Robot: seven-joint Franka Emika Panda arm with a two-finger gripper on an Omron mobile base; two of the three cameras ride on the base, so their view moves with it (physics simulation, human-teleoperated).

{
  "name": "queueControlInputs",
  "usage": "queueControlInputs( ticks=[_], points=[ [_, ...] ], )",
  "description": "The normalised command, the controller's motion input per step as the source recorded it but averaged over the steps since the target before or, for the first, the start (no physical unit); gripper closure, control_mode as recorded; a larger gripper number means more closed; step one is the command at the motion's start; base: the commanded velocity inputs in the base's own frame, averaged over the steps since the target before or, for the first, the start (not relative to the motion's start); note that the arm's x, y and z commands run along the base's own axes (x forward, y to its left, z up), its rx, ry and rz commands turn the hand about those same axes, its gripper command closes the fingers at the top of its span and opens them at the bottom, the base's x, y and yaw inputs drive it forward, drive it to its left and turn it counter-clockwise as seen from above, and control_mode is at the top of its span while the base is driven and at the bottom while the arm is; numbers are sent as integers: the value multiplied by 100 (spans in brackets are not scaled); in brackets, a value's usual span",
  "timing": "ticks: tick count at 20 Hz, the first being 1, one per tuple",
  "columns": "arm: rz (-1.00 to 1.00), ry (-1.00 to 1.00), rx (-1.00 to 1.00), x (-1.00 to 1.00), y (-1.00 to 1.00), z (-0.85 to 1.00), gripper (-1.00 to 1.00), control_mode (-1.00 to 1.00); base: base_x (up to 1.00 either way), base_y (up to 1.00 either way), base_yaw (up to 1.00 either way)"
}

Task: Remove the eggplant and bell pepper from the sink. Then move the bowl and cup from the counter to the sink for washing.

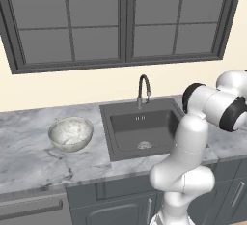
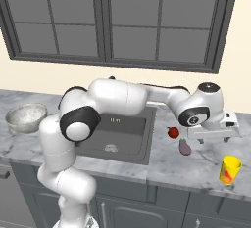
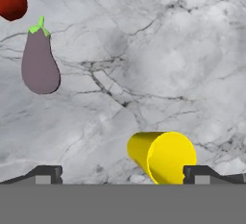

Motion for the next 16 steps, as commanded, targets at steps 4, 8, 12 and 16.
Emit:
queueControlInputs(
  ticks=[4,8,12,16],
  points=[
    [-4,0,0,-18,-13,-3,-100,-100,0,0,0],
    [0,0,0,-12,-11,-7,-100,-100,0,0,0],
    [0,0,0,-12,-9,-11,-100,-100,0,0,0],
    [0,0,0,-15,-8,-13,-100,-100,0,0,0]
  ],
)
